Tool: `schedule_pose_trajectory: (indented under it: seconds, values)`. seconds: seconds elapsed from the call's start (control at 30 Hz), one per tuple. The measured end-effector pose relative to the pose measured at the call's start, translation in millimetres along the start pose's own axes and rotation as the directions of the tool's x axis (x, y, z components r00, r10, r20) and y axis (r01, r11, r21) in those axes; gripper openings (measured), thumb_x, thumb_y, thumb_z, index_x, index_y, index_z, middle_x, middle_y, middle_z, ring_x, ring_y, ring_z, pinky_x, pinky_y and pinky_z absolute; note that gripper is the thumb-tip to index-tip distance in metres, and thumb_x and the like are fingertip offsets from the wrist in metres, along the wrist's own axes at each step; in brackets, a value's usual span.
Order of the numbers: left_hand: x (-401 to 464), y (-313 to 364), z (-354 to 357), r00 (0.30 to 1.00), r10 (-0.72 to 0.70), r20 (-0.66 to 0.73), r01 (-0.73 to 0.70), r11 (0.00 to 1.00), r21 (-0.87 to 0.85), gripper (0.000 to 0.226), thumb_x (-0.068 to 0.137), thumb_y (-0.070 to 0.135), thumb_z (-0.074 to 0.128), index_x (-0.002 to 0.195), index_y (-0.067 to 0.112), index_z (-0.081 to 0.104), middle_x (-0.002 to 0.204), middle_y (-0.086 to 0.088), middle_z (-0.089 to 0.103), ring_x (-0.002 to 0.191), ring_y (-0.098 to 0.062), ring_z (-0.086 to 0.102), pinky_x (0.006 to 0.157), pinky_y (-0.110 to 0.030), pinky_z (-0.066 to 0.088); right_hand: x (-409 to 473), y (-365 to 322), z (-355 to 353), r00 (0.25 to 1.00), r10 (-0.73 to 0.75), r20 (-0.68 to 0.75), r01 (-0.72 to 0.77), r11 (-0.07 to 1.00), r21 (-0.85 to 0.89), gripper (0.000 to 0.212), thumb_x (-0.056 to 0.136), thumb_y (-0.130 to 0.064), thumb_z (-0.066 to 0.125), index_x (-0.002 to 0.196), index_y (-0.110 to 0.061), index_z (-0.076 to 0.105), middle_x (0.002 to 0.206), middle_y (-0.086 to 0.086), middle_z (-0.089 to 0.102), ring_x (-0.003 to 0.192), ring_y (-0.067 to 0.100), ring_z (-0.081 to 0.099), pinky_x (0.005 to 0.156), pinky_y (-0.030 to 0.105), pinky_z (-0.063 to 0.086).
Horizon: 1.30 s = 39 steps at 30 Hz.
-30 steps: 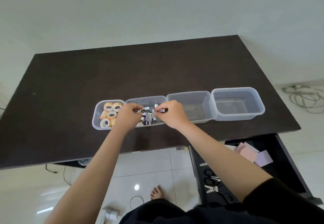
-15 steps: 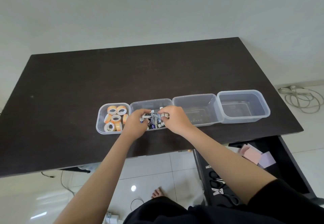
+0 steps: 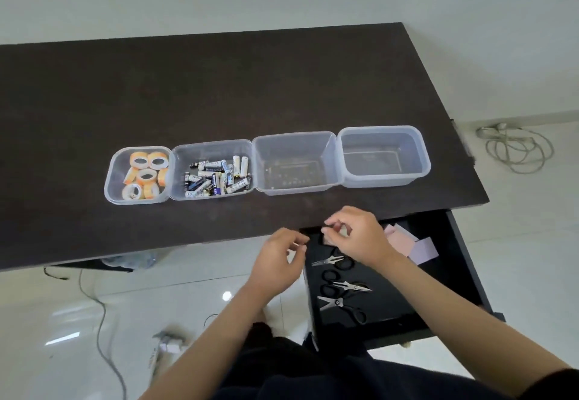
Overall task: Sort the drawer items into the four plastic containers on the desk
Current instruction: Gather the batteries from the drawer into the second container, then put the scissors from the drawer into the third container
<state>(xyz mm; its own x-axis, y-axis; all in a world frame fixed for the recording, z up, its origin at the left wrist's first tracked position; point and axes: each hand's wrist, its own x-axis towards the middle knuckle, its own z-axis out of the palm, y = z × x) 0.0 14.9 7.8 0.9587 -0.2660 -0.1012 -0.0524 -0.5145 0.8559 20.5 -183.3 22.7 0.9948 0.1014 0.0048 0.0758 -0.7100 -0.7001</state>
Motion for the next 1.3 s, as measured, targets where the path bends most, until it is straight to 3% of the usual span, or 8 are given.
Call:
schedule_pose_trajectory:
  seconds: [0.1, 0.2, 0.3, 0.43, 0.67, 0.83, 1.1, 1.3]
  values:
    - [-7.1, 1.6, 51.9, 0.992, -0.054, 0.111, 0.049, 0.998, 0.048, 0.017, 0.086, 0.012, 0.060, 0.101, 0.013, 0.068, 0.094, 0.003, 0.059, 0.077, 0.000, 0.057, 0.075, -0.011, 0.045, -32.9, 47.4, -11.6, 0.993, 0.069, 0.096, -0.061, 0.994, -0.089, 0.009, 0.076, -0.019, 0.076, 0.080, -0.013, 0.072, 0.070, -0.001, 0.065, 0.064, 0.000, 0.049, 0.059, 0.016, 0.040]
    - [-13.2, 0.2, 97.3, 0.963, -0.151, 0.222, 0.122, 0.983, 0.136, 0.027, 0.087, 0.020, 0.058, 0.113, 0.016, 0.063, 0.112, 0.001, 0.057, 0.099, -0.012, 0.059, 0.091, -0.027, 0.049, -61.4, 90.8, -17.9, 0.958, 0.151, 0.243, -0.106, 0.976, -0.192, 0.011, 0.080, -0.022, 0.071, 0.086, -0.013, 0.070, 0.082, 0.002, 0.067, 0.076, 0.015, 0.060, 0.064, 0.022, 0.040]
    - [-15.4, 1.6, 132.1, 0.934, -0.235, 0.268, 0.185, 0.962, 0.199, 0.040, 0.089, 0.025, 0.057, 0.128, 0.018, 0.052, 0.131, 0.001, 0.046, 0.124, -0.014, 0.046, 0.106, -0.025, 0.038, -84.8, 130.4, -18.0, 0.884, 0.272, 0.379, -0.171, 0.945, -0.278, 0.019, 0.083, -0.028, 0.064, 0.099, -0.017, 0.067, 0.100, 0.000, 0.063, 0.094, 0.018, 0.060, 0.073, 0.026, 0.047]
    - [-11.1, 4.0, 164.7, 0.910, -0.332, 0.248, 0.245, 0.914, 0.323, 0.057, 0.087, 0.029, 0.059, 0.140, 0.022, 0.038, 0.151, -0.001, 0.022, 0.140, -0.023, 0.022, 0.108, -0.030, 0.034, -104.4, 166.0, -20.9, 0.825, 0.301, 0.479, -0.147, 0.932, -0.333, 0.032, 0.084, -0.030, 0.062, 0.114, -0.018, 0.062, 0.115, 0.001, 0.053, 0.110, 0.019, 0.053, 0.086, 0.032, 0.050]
    - [5.0, 0.6, 186.8, 0.867, -0.469, 0.166, 0.327, 0.788, 0.521, 0.083, 0.083, 0.036, 0.065, 0.148, 0.029, 0.015, 0.157, 0.000, -0.014, 0.144, -0.031, 0.000, 0.109, -0.044, 0.037, -95.5, 195.9, -34.2, 0.926, 0.255, 0.277, -0.137, 0.913, -0.384, 0.040, 0.085, -0.026, 0.061, 0.125, -0.020, 0.057, 0.129, 0.006, 0.044, 0.120, 0.025, 0.041, 0.094, 0.039, 0.047]
    - [32.7, 0.4, 191.9, 0.870, -0.484, 0.092, 0.357, 0.749, 0.559, 0.084, 0.082, 0.038, 0.065, 0.148, 0.035, 0.012, 0.157, -0.002, -0.015, 0.143, -0.035, 0.002, 0.104, -0.048, 0.042, -69.5, 206.1, -43.9, 0.954, 0.261, 0.149, -0.172, 0.880, -0.442, 0.051, 0.082, -0.026, 0.064, 0.130, -0.021, 0.048, 0.133, 0.009, 0.039, 0.120, 0.031, 0.037, 0.100, 0.044, 0.041]
    - [50.2, -5.3, 201.6, 0.825, -0.562, 0.059, 0.439, 0.703, 0.560, 0.086, 0.080, 0.029, 0.069, 0.144, 0.040, 0.012, 0.154, -0.009, 0.002, 0.141, -0.038, 0.010, 0.090, -0.046, 0.050, -59.0, 228.1, -38.6, 0.829, 0.466, 0.310, -0.266, 0.816, -0.514, 0.090, 0.079, -0.042, 0.069, 0.148, -0.038, 0.011, 0.155, 0.011, 0.014, 0.138, 0.037, 0.019, 0.114, 0.055, 0.019]
    - [37.9, -12.0, 202.9, 0.831, -0.556, 0.019, 0.468, 0.718, 0.515, 0.104, 0.073, 0.026, 0.077, 0.148, 0.027, 0.005, 0.153, -0.011, 0.000, 0.139, -0.035, 0.017, 0.098, -0.044, 0.048, -76.4, 226.3, -25.1, 0.906, 0.352, 0.234, -0.170, 0.810, -0.561, 0.090, 0.079, -0.041, 0.067, 0.149, -0.025, 0.013, 0.156, 0.019, 0.001, 0.141, 0.039, 0.009, 0.115, 0.055, 0.011]
